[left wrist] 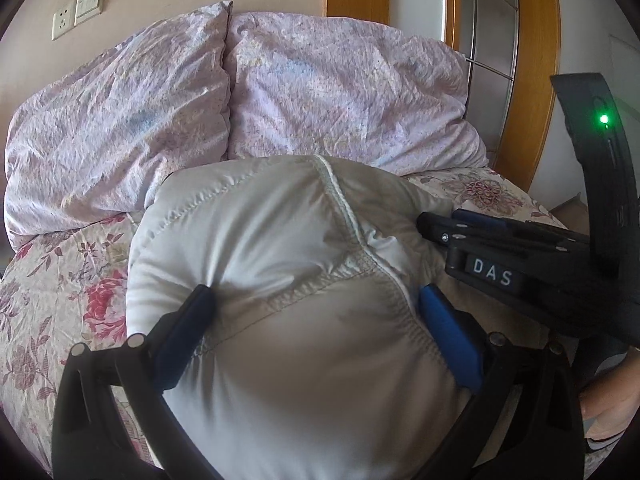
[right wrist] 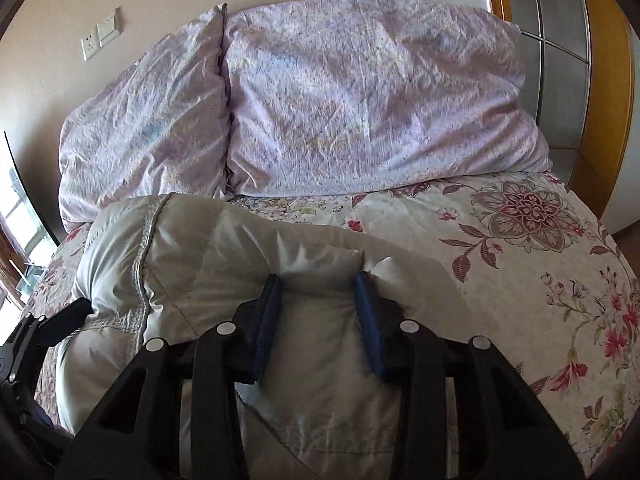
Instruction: Fold large clothes
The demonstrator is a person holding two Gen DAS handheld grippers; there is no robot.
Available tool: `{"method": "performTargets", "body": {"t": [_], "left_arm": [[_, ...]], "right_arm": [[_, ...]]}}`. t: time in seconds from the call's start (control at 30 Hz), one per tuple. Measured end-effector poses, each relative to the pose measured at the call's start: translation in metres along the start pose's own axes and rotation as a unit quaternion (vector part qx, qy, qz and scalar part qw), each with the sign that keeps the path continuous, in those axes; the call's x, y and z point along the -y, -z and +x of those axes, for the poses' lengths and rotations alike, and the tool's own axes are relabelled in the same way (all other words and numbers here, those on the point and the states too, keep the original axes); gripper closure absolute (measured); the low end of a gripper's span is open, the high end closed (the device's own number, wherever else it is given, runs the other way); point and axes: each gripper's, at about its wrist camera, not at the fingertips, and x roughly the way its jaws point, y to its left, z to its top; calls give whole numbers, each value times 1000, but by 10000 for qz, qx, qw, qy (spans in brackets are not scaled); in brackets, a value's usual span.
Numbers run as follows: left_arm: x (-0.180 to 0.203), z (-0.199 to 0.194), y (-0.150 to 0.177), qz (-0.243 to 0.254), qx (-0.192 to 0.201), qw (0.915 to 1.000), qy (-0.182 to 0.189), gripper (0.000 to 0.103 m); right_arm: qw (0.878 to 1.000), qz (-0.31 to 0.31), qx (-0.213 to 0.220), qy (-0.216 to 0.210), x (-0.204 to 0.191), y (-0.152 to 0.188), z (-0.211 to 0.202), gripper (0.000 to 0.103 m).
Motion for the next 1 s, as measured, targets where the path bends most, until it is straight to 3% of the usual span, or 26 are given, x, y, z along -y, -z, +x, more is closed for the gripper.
{"method": "performTargets", "body": {"t": [0.6,0.77,0.87,1.0], "left_arm": [[12,20,-1,168,-102,9990,-410,2],[0,-6,-4,251,-17,9996,-114,2],[-20,-36,-11,359,488,9975,-355,2],[-43,-35,-29,417,511,9960,-598,2]], "right_arm": [[9992,-7,-356,-154,9,5,38,64],[9983,-305,-483,137,-1,-1,23,61],[9994,-263,-193,125,1,-7,-6,45],[9997,-199,99,126,6,-17,-24,45]]}}
